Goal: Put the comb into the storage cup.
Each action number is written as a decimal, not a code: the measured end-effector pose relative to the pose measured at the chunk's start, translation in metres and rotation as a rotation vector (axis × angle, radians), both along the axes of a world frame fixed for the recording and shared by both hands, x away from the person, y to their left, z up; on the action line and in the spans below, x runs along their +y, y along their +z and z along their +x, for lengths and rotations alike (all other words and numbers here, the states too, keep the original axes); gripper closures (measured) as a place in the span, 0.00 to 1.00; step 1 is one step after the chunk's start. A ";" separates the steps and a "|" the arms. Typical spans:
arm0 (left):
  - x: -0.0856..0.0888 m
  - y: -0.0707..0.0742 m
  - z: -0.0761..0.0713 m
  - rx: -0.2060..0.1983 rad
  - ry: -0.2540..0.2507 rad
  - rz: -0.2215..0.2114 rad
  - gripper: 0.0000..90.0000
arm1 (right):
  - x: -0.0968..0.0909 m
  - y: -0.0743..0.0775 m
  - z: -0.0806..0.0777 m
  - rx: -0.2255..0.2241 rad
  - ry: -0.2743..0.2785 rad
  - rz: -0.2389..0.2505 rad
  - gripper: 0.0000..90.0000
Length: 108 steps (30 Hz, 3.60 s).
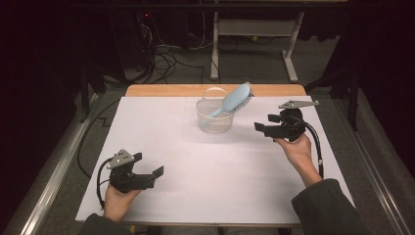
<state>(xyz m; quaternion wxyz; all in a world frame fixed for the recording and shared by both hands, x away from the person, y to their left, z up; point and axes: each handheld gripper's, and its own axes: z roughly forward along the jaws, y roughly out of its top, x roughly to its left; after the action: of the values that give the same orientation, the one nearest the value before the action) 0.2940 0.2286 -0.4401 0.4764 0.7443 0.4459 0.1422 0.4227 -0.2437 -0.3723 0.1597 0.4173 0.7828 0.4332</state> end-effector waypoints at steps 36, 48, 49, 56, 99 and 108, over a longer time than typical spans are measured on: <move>-0.002 0.000 0.000 -0.001 0.002 0.002 0.00 | -0.019 -0.001 -0.032 -0.051 0.010 0.022 0.25; -0.002 0.000 0.000 0.000 0.004 0.002 0.00 | -0.027 -0.002 -0.043 -0.061 0.009 0.038 0.24; -0.002 0.000 0.000 0.001 0.004 0.001 0.00 | -0.027 -0.002 -0.044 -0.062 0.009 0.037 0.24; -0.002 0.000 0.000 0.001 0.004 0.002 0.00 | -0.034 -0.001 -0.051 -0.071 0.001 0.051 0.24; -0.002 0.000 0.000 -0.001 0.006 0.002 0.00 | -0.060 -0.005 -0.087 -0.109 -0.028 0.106 0.24; -0.002 0.000 0.000 -0.002 0.007 0.001 0.00 | -0.065 -0.009 -0.094 -0.112 -0.036 0.122 0.24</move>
<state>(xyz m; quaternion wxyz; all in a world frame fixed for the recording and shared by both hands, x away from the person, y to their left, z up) 0.2941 0.2265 -0.4402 0.4759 0.7428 0.4481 0.1446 0.3284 -0.3084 -0.3813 0.1852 0.4152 0.7373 0.4997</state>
